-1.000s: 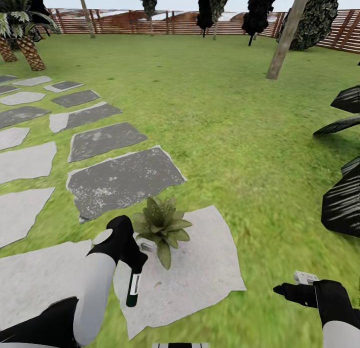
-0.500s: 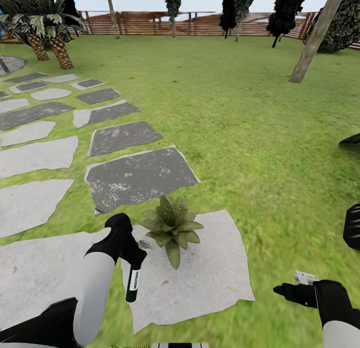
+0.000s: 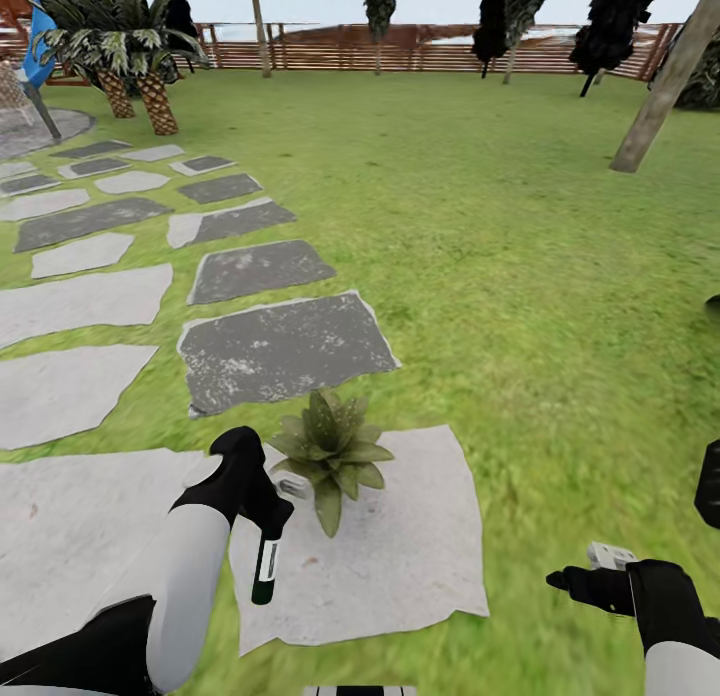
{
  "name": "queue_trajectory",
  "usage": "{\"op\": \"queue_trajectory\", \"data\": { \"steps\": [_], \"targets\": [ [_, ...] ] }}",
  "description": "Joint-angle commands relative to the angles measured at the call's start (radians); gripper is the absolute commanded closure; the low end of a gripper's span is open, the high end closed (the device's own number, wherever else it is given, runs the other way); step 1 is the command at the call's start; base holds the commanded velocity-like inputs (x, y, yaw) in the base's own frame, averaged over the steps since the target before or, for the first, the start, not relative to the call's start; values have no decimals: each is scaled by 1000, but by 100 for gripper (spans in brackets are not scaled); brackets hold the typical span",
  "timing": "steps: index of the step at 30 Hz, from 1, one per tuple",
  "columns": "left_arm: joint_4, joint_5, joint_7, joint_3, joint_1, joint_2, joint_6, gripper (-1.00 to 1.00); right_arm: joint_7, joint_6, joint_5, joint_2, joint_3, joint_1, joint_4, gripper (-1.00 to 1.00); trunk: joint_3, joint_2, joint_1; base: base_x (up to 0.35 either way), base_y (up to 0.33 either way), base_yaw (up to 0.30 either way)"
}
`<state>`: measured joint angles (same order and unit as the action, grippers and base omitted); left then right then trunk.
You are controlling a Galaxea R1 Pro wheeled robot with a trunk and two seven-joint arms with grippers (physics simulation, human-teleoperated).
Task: Pick up the pesticide atomizer in the garden and spray insectifuge to fully cover both potted plants in the garden.
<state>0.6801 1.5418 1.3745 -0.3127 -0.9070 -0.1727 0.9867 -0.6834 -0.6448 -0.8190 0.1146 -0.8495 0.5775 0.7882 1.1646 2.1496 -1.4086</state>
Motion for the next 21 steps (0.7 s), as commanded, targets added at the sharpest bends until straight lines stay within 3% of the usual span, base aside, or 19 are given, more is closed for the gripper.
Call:
{"op": "queue_trajectory", "data": {
  "steps": [1,7,21],
  "targets": [
    [1,11,9,-7,-1,-2,10,100,-10,0,-11,0,-3,1,1,-100,1,0,0,13,-339,248],
    [1,11,9,-7,-1,-2,10,100,-10,0,-13,0,-3,1,0,-100,1,0,0,15,-158,254],
    [0,8,9,-4,-1,-2,10,100,-10,0,-14,0,-3,1,0,-100,1,0,0,1,-7,256]
  ]
}}
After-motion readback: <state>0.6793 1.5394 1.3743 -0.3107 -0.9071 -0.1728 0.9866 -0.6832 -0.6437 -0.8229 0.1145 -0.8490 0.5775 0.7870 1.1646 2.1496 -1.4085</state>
